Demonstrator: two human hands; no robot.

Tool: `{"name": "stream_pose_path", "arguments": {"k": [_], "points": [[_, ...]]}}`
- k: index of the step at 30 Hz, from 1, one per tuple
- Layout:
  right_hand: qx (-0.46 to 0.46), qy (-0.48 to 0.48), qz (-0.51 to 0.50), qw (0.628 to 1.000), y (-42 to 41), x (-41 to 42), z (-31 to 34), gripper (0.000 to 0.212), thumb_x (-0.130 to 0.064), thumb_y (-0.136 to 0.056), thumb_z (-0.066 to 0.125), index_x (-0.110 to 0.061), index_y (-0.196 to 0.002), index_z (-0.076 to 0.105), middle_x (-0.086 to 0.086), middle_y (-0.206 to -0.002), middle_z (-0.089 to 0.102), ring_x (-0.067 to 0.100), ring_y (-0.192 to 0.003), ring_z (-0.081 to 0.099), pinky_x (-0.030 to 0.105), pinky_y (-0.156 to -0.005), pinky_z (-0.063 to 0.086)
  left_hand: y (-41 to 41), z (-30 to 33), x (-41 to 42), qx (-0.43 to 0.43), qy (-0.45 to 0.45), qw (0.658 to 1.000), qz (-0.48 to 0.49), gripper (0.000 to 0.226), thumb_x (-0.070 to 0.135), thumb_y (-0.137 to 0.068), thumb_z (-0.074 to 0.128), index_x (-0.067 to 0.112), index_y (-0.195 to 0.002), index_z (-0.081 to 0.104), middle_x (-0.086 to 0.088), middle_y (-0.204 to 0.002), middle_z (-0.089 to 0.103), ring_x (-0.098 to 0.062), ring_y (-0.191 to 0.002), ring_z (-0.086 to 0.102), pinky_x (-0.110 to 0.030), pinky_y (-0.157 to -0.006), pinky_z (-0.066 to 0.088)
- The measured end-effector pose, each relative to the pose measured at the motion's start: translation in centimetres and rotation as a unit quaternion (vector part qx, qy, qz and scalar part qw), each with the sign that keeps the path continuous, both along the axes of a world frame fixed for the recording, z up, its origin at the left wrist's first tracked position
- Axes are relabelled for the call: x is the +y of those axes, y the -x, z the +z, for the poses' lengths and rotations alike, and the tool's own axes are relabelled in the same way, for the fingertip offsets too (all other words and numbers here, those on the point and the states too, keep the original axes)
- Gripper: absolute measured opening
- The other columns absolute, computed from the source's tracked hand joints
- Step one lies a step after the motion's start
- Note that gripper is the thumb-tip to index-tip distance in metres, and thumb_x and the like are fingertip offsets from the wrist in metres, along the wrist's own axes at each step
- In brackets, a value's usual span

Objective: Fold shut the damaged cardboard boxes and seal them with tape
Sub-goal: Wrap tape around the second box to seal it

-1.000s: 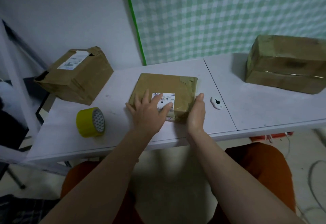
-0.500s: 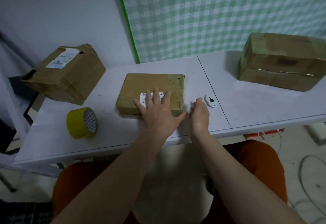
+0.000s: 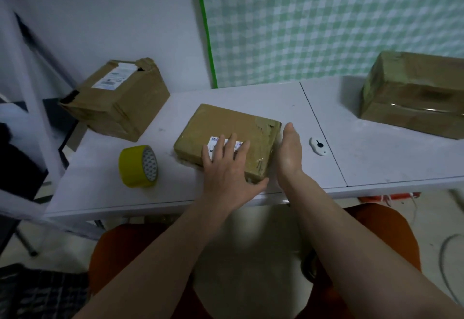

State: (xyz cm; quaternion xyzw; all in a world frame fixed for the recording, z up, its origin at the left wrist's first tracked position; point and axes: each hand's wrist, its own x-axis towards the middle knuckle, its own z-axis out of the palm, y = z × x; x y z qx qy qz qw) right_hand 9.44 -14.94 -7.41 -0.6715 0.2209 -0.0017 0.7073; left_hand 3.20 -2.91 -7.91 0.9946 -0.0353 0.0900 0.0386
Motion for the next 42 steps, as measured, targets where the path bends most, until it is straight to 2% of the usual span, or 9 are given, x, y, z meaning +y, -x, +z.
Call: {"name": "stream_pose_path", "arguments": {"k": [2, 8, 14, 19, 23, 27, 31, 35, 42], "points": [[-0.026, 0.061, 0.011, 0.998, -0.5, 0.0, -0.2, 0.063, -0.053, -0.096, 0.026, -0.016, -0.147, 0.030, 0.004, -0.155, 0.025, 0.020, -0.143, 0.021, 0.043, -0.118, 0.015, 0.2, 0.2, 0.1, 0.016, -0.002, 1.000, -0.001, 0.096, 0.083, -0.070, 0.043, 0.032, -0.149, 0.022, 0.000, -0.160, 0.012, -0.024, -0.148, 0.006, -0.055, -0.116, 0.003], [-0.067, 0.094, 0.097, 0.989, 0.8, 1.0, 0.0, 0.037, -0.039, -0.097, 0.038, -0.020, -0.127, 0.047, 0.004, -0.132, 0.052, 0.022, -0.122, 0.049, 0.044, -0.106, 0.038, 0.1, 1.0, 0.2, 0.058, 0.015, 0.998, 0.010, 0.098, 0.084, -0.071, 0.044, 0.035, -0.151, 0.013, 0.002, -0.161, 0.004, -0.021, -0.148, -0.002, -0.051, -0.117, -0.002], [-0.054, 0.060, -0.001, 0.997, 1.6, -0.6, 0.4, 0.056, -0.033, -0.101, 0.034, -0.014, -0.151, 0.015, 0.005, -0.156, 0.024, 0.017, -0.142, 0.025, 0.028, -0.113, 0.019, 0.0, 1.7, 1.9, -0.012, 0.144, 0.989, 0.041, 0.110, 0.090, -0.060, 0.042, 0.032, -0.150, 0.018, -0.002, -0.160, 0.012, -0.021, -0.148, 0.004, -0.048, -0.117, -0.004], [-0.106, 0.100, 0.048, 0.988, 2.3, 0.1, 0.8, 0.046, -0.026, -0.104, 0.026, -0.014, -0.148, 0.026, -0.002, -0.154, 0.026, 0.010, -0.141, 0.023, 0.013, -0.106, 0.015, -1.1, 2.1, 5.5, -0.014, 0.235, 0.955, 0.181, 0.081, 0.060, -0.087, 0.051, 0.021, -0.151, 0.019, -0.012, -0.160, 0.010, -0.030, -0.147, 0.005, -0.045, -0.117, 0.004], [-0.095, 0.174, 0.098, 0.975, 1.7, 0.3, 0.0, 0.053, -0.033, -0.102, 0.033, -0.012, -0.149, 0.021, 0.007, -0.153, 0.026, 0.020, -0.141, 0.027, 0.034, -0.116, 0.022, -1.2, 2.4, 6.2, 0.018, 0.313, 0.928, 0.202, 0.085, 0.046, -0.087, 0.061, 0.011, -0.151, 0.018, -0.013, -0.156, 0.020, -0.031, -0.143, 0.015, -0.042, -0.117, 0.014], [-0.072, 0.183, 0.089, 0.977, 1.4, -0.1, -0.4, 0.056, -0.037, -0.101, 0.035, -0.010, -0.148, 0.022, 0.012, -0.150, 0.028, 0.024, -0.134, 0.037, 0.034, -0.112, 0.028, -0.8, 2.7, 6.4, 0.010, 0.312, 0.927, 0.206, 0.090, 0.047, -0.082, 0.067, 0.010, -0.149, 0.020, -0.013, -0.150, 0.027, -0.031, -0.136, 0.025, -0.040, -0.112, 0.022], [-0.068, 0.055, -0.001, 0.996, 1.6, -0.3, 0.6, 0.055, -0.052, -0.096, 0.025, -0.015, -0.130, 0.047, 0.004, -0.135, 0.049, 0.022, -0.125, 0.047, 0.045, -0.110, 0.034, -0.6, 2.4, 6.7, 0.008, 0.315, 0.926, 0.207, 0.090, 0.050, -0.079, 0.069, 0.012, -0.148, 0.025, -0.013, -0.145, 0.030, -0.030, -0.133, 0.027, -0.040, -0.110, 0.025], [-0.133, 0.113, 0.042, 0.984, 4.5, -0.7, 0.1, 0.071, -0.055, -0.088, 0.052, -0.020, -0.145, 0.029, -0.006, -0.142, 0.034, 0.009, -0.129, 0.034, 0.030, -0.108, 0.029, -0.7, 1.9, 6.7, -0.005, 0.314, 0.926, 0.211, 0.086, 0.050, -0.078, 0.070, 0.012, -0.144, 0.031, -0.013, -0.141, 0.033, -0.029, -0.130, 0.029, -0.039, -0.109, 0.026], [-0.052, 0.193, 0.096, 0.975, 1.8, -1.2, -1.2, 0.088, -0.047, -0.078, 0.071, -0.013, -0.146, 0.026, 0.010, -0.144, 0.035, 0.025, -0.132, 0.037, 0.047, -0.108, 0.035, -0.5, 1.7, 6.6, -0.008, 0.318, 0.924, 0.211, 0.085, 0.050, -0.077, 0.071, 0.013, -0.144, 0.032, -0.012, -0.141, 0.033, -0.028, -0.129, 0.028, -0.041, -0.108, 0.028]]}}
